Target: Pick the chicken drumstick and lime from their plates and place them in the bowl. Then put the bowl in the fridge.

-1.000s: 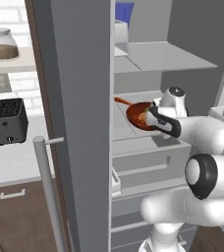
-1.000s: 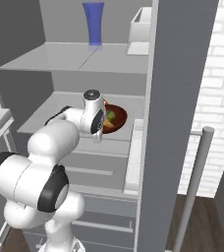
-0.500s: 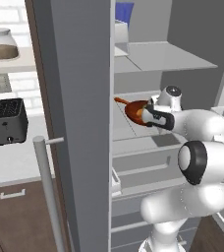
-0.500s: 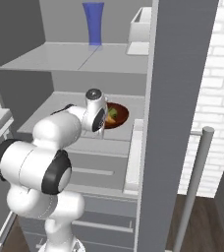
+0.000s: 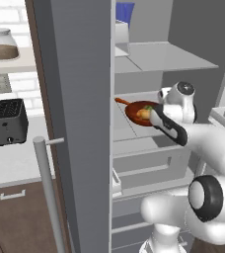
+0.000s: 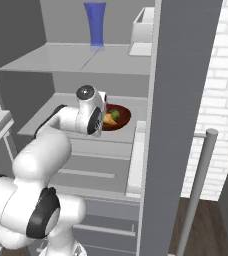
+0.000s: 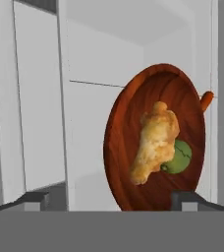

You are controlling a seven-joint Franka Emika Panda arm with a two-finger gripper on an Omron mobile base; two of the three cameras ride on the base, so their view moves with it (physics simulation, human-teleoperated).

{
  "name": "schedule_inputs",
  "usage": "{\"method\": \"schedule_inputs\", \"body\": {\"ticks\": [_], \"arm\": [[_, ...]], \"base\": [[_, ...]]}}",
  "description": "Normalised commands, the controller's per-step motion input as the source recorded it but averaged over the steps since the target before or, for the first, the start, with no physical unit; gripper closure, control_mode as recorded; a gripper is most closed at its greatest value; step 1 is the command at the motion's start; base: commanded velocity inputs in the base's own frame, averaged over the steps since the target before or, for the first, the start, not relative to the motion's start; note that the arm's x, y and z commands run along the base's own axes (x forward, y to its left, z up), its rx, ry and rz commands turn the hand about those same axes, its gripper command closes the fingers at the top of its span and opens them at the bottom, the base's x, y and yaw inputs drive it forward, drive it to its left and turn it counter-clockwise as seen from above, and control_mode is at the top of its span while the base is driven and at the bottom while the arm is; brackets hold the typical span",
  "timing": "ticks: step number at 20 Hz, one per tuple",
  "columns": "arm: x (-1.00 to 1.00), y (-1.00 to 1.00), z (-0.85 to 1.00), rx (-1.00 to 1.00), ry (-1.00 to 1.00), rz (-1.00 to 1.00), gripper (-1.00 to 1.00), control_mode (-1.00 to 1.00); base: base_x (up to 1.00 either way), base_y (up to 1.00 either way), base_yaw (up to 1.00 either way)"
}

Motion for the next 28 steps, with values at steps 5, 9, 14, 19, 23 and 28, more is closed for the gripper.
{"method": "schedule_inputs", "body": {"ticks": [5,9,14,19,23,28], "arm": [[-0.89,0.45,0.79,0.12,0.02,-0.34,-1.00,-1.00],[-0.91,0.38,0.90,0.30,0.01,-0.45,-1.00,-1.00],[-1.00,0.06,0.68,0.44,0.03,-0.52,-1.00,-1.00],[-1.00,-0.03,0.23,0.42,-0.01,-0.60,-1.00,-1.00],[-1.00,0.13,0.01,0.31,-0.07,-0.67,-1.00,-1.00],[-0.89,0.07,0.04,0.14,-0.13,-0.52,-1.00,-1.00]], "base": [[0.00,0.00,0.00],[0.00,0.00,0.00],[0.00,0.00,0.00],[0.00,0.00,0.00],[0.00,0.00,0.00],[0.00,0.00,0.00]]}}
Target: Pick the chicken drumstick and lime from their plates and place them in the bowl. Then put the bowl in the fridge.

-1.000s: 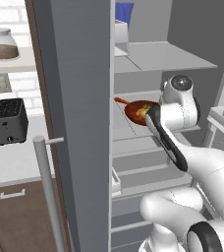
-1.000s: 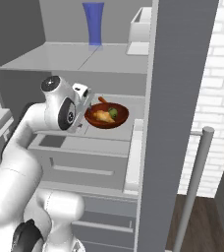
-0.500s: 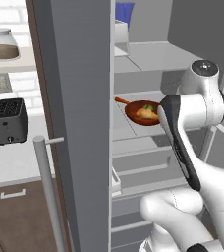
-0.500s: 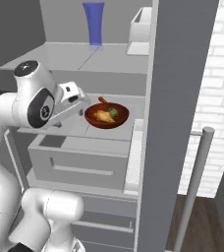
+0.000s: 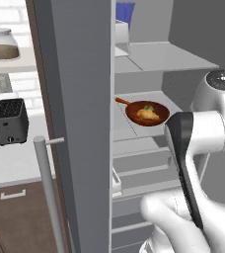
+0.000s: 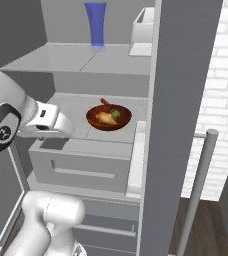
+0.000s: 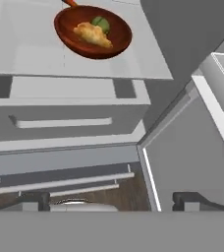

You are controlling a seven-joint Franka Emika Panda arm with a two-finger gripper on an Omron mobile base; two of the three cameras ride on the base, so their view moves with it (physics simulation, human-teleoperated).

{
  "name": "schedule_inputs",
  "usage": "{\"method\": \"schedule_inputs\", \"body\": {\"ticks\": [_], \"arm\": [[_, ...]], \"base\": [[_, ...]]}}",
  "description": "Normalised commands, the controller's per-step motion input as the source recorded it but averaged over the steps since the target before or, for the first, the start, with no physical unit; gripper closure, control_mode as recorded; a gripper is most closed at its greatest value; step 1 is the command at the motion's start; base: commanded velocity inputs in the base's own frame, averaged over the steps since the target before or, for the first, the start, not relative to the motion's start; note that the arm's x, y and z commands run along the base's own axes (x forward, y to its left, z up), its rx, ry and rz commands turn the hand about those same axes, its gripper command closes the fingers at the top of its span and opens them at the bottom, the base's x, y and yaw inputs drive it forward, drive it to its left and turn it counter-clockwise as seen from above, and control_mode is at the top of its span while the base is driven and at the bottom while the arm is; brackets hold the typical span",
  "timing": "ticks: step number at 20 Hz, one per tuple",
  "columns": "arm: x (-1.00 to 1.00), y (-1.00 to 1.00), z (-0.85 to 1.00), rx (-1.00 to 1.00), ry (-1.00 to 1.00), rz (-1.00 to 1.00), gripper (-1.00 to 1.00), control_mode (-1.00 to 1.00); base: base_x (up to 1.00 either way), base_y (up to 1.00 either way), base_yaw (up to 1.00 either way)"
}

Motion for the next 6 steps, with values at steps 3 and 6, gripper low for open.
{"method": "schedule_inputs", "body": {"ticks": [3,6], "arm": [[-0.15,-0.01,0.30,0.07,-0.07,-0.30,-1.00,-1.00],[0.04,-0.30,0.46,0.15,-0.04,-0.06,-1.00,-1.00]], "base": [[0.00,0.00,0.00],[0.00,0.00,0.00]]}}
